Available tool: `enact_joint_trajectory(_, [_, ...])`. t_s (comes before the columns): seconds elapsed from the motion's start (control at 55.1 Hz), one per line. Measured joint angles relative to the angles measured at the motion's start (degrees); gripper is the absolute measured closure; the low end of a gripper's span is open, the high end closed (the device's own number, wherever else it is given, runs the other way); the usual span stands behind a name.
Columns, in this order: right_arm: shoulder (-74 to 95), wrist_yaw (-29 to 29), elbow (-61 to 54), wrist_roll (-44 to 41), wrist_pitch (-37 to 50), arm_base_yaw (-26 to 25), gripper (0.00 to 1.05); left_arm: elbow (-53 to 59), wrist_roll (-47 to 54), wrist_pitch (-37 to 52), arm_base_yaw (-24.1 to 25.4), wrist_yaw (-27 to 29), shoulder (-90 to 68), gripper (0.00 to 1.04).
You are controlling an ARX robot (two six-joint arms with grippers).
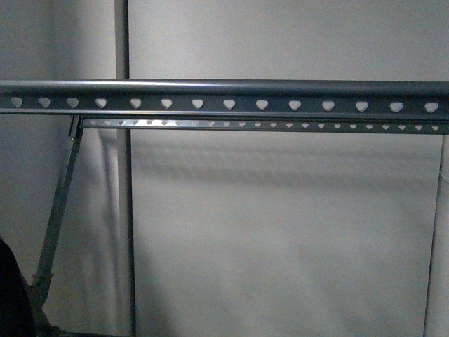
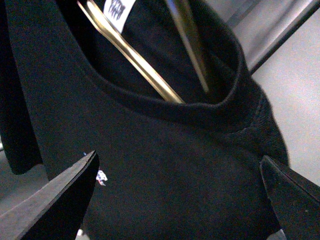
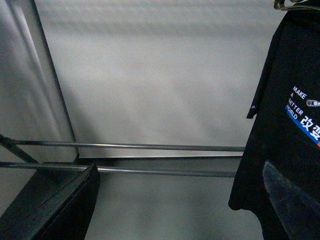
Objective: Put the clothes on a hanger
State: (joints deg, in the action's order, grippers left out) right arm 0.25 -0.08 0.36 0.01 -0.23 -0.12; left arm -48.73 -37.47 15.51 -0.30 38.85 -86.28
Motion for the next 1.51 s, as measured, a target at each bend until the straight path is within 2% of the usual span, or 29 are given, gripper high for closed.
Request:
enact_joint_trajectory(0.145, [0.00, 0.00, 0.00, 0.00, 0.00, 0.00, 0.07, -4.00, -0.02, 0.85, -0.33, 0.63, -2.51, 0.07])
enact_joint_trajectory(0.345, [0.00, 0.00, 0.00, 0.00, 0.00, 0.00, 0.07, -8.83, -0.81, -3.85, -0.22, 1.64, -7.34, 0.07])
enact_joint_trajectory(0.544, [0.00, 0.00, 0.00, 0.00, 0.00, 0.00, 0.07, -10.58, -0.77, -4.26, -0.09, 2.12, -10.27, 0.07])
enact_joint_trajectory(0.635, [0.00, 0.00, 0.00, 0.00, 0.00, 0.00, 0.07, -11.19, 0.17, -4.28, -0.09, 2.78, -10.60, 0.19])
enact_joint_trajectory(0.707, [0.00, 0.00, 0.00, 0.00, 0.00, 0.00, 0.07, -11.61, 1.42, -3.74, -0.09, 2.99, -10.60, 0.36])
enact_joint_trajectory(0.853, [0.00, 0.00, 0.00, 0.00, 0.00, 0.00, 0.07, -13.77, 1.49, -6.56, 0.11, 2.25, -11.61, 0.62])
enact_joint_trajectory(0.889, [0.00, 0.00, 0.00, 0.00, 0.00, 0.00, 0.07, -14.25, 0.94, -7.69, 0.22, 1.88, -12.02, 0.71])
enact_joint_trajectory(1.07, [0.00, 0.00, 0.00, 0.00, 0.00, 0.00, 0.07, -14.51, -1.70, -9.14, 0.79, 0.52, -12.63, 0.96])
enact_joint_trajectory(1.215, [0.00, 0.00, 0.00, 0.00, 0.00, 0.00, 0.07, -13.81, -0.52, -8.98, 0.98, -2.32, -11.74, 0.98])
enact_joint_trajectory(1.361, [0.00, 0.00, 0.00, 0.00, 0.00, 0.00, 0.07, -6.10, 3.32, -2.80, -1.33, -9.11, -4.31, 0.98])
enact_joint_trajectory(1.506, [0.00, 0.00, 0.00, 0.00, 0.00, 0.00, 0.07, 2.82, 8.46, 0.92, -5.27, -23.71, 6.88, 0.99])
